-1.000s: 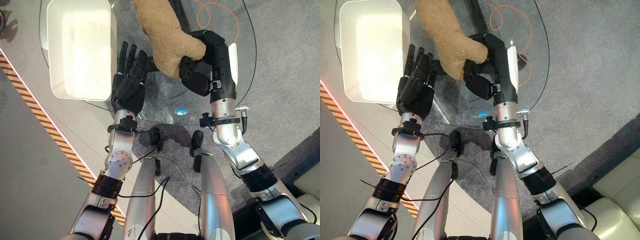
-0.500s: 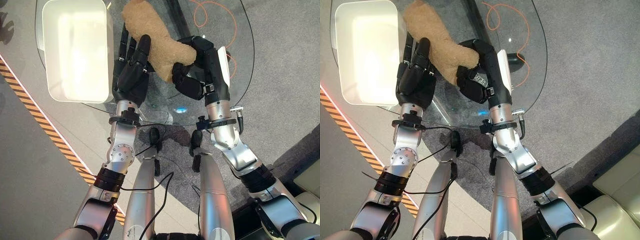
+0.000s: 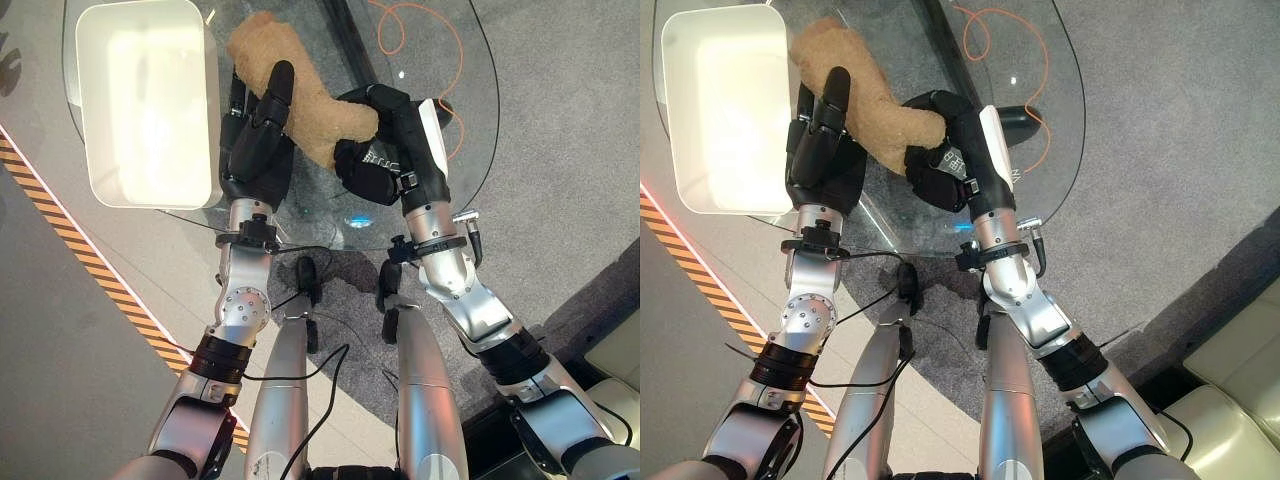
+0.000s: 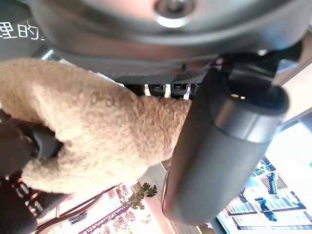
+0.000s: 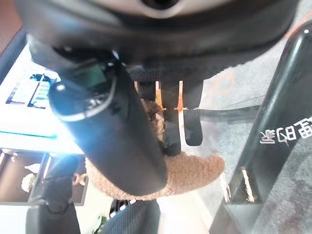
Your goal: Wipe the table with a cloth and put it in the basket.
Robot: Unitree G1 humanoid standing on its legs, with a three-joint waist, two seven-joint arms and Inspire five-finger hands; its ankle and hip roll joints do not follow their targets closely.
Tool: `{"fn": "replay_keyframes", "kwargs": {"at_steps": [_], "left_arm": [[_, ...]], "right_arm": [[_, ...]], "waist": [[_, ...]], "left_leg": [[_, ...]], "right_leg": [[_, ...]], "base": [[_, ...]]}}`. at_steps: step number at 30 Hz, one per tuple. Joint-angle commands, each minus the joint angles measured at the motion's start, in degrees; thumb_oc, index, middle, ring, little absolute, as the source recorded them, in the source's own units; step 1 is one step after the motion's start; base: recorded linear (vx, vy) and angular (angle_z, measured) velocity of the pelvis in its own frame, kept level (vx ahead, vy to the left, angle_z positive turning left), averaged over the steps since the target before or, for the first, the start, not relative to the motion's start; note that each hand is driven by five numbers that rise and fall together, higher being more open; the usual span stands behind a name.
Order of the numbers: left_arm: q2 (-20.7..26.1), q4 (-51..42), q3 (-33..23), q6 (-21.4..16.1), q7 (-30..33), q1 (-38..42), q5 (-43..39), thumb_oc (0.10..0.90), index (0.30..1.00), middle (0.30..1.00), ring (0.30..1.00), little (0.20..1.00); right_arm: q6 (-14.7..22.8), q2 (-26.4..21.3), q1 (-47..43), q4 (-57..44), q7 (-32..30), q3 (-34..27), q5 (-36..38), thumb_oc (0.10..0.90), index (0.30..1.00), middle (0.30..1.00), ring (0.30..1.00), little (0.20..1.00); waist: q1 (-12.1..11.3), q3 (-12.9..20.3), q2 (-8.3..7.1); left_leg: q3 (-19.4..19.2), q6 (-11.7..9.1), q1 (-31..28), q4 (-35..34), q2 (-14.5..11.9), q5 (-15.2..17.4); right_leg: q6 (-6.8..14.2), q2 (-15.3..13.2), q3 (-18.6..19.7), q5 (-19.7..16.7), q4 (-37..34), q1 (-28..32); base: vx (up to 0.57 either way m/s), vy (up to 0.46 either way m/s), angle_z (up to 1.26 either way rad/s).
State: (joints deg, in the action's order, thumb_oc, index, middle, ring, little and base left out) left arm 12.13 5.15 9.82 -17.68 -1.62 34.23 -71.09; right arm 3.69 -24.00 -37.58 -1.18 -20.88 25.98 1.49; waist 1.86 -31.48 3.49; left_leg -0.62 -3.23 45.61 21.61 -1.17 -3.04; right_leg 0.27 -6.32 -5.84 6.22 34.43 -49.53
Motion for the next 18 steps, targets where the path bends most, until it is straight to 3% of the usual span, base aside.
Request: {"fn": "replay_keyframes", "kwargs": {"at_steps": [1,6,7,8,9,18], "left_arm": [[0.35,-10.76,-1.47,-4.29,-4.73,7.35,1.83,0.800,0.900,0.900,0.900,0.900],[0.38,-10.64,-1.41,-4.47,-4.88,7.26,2.09,0.800,0.900,0.900,0.900,0.900],[0.47,-10.59,-1.43,-4.51,-4.89,7.29,2.23,0.748,0.855,0.855,0.855,0.848],[0.46,-10.43,-1.46,-5.03,-5.30,7.33,2.54,0.306,0.476,0.476,0.476,0.406],[0.54,-10.38,-1.52,-5.33,-5.67,7.44,2.72,0.100,0.300,0.300,0.300,0.200],[0.46,-10.41,-1.80,-6.37,-6.70,7.57,4.25,0.100,0.300,0.300,0.300,0.200]], "right_arm": [[5.86,3.32,-7.77,-13.61,1.51,0.90,-1.15,0.100,0.300,0.300,0.300,0.200],[6.23,3.38,-7.99,-13.49,1.74,0.82,-1.25,0.100,0.300,0.300,0.300,0.200],[6.33,3.40,-8.01,-13.47,1.74,0.81,-1.21,0.100,0.300,0.300,0.300,0.200],[6.34,3.52,-8.07,-13.56,1.84,0.79,-1.31,0.100,0.300,0.300,0.300,0.200],[6.23,3.49,-8.12,-13.76,1.95,0.70,-1.22,0.100,0.300,0.300,0.300,0.200],[6.21,3.96,-8.16,-13.70,1.90,0.72,-1.25,0.100,0.300,0.300,0.300,0.200]], "waist": [[-1.03,1.68,-0.83],[-1.09,1.68,-0.85],[-1.08,1.68,-0.86],[-1.06,1.68,-0.87],[-1.04,1.68,-0.90],[-1.05,1.68,-0.97]], "left_leg": [[-3.30,1.96,-1.33,2.47,3.74,4.88],[-3.23,1.88,-1.47,2.31,3.73,4.87],[-3.23,1.87,-1.53,2.27,3.74,4.87],[-3.24,1.89,-1.55,2.27,3.74,4.87],[-3.27,1.89,-1.53,2.30,3.71,4.88],[-3.36,1.86,-1.40,2.32,3.66,4.96]], "right_leg": [[0.27,3.66,-2.18,0.37,-4.50,2.32],[0.37,3.61,-2.28,0.36,-4.67,2.49],[0.39,3.61,-2.28,0.32,-4.76,2.54],[0.41,3.63,-2.28,0.29,-4.78,2.54],[0.40,3.66,-2.27,0.30,-4.74,2.51],[0.36,3.76,-2.26,0.30,-4.65,2.28]], "base": [[0.00,0.000,0.00],[0.00,0.000,0.00],[0.00,0.000,0.00],[0.00,0.000,0.00],[0.00,0.000,0.00],[0.00,0.000,0.00]]}}
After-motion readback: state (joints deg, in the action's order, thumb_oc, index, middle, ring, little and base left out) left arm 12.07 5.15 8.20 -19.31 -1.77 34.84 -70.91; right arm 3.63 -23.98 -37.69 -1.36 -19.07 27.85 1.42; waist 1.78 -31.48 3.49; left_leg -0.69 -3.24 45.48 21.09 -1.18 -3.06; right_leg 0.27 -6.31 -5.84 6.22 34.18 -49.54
